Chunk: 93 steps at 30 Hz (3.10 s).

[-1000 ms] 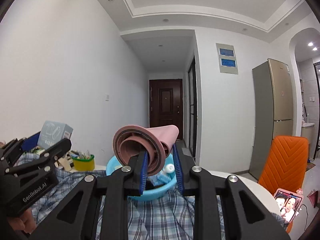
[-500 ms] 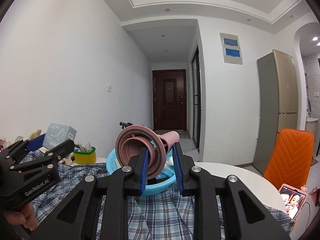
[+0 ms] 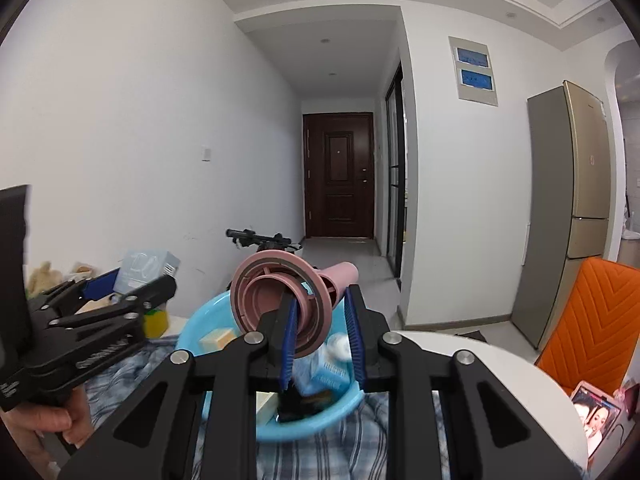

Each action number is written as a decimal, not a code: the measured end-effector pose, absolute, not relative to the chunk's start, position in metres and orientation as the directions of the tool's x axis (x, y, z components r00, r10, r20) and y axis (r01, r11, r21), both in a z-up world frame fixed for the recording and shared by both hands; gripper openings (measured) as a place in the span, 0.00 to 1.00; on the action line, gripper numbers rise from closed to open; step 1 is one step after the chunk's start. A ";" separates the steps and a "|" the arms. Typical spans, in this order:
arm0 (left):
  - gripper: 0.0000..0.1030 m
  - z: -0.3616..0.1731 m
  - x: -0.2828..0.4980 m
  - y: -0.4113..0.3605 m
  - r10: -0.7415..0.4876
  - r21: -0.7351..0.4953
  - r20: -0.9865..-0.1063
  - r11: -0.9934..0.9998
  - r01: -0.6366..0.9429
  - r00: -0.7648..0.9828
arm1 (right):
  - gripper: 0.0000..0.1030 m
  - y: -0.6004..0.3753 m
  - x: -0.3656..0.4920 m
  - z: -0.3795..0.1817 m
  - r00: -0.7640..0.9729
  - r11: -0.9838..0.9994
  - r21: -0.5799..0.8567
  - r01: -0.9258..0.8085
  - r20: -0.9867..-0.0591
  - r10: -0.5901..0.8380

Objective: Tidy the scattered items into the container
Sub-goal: 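Lift and carry the grey card and pink roll toward the basin with both grippers, then lower the grey card and pink roll into the basin and open both grippers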

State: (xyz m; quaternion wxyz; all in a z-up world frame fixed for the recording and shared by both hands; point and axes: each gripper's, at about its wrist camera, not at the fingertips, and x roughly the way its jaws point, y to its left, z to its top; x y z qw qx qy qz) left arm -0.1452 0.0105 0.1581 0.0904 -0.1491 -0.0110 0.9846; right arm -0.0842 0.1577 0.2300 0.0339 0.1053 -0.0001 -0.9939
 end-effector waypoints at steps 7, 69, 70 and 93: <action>0.63 0.160 -0.228 0.010 0.193 -0.106 -0.319 -0.980 -0.168 -0.928 | 0.21 0.161 -0.151 0.237 -0.964 -0.996 0.056 0.062 -0.254 -0.074; 0.63 0.056 -0.311 0.032 0.083 -0.058 -0.955 -0.994 -0.097 -0.284 | 0.20 0.162 -0.282 0.174 -0.393 -0.998 0.050 0.024 -0.918 -0.055; 0.63 0.051 -0.309 0.032 0.079 -0.054 -0.956 -0.994 -0.097 -0.282 | 0.20 0.162 -0.279 0.171 -0.385 -0.998 0.054 0.025 -0.921 -0.060; 0.79 0.060 -0.293 0.033 0.039 0.019 -0.928 -0.988 -0.151 -0.370 | 0.20 0.161 -0.263 0.175 -0.398 -0.997 0.071 0.021 -0.914 -0.073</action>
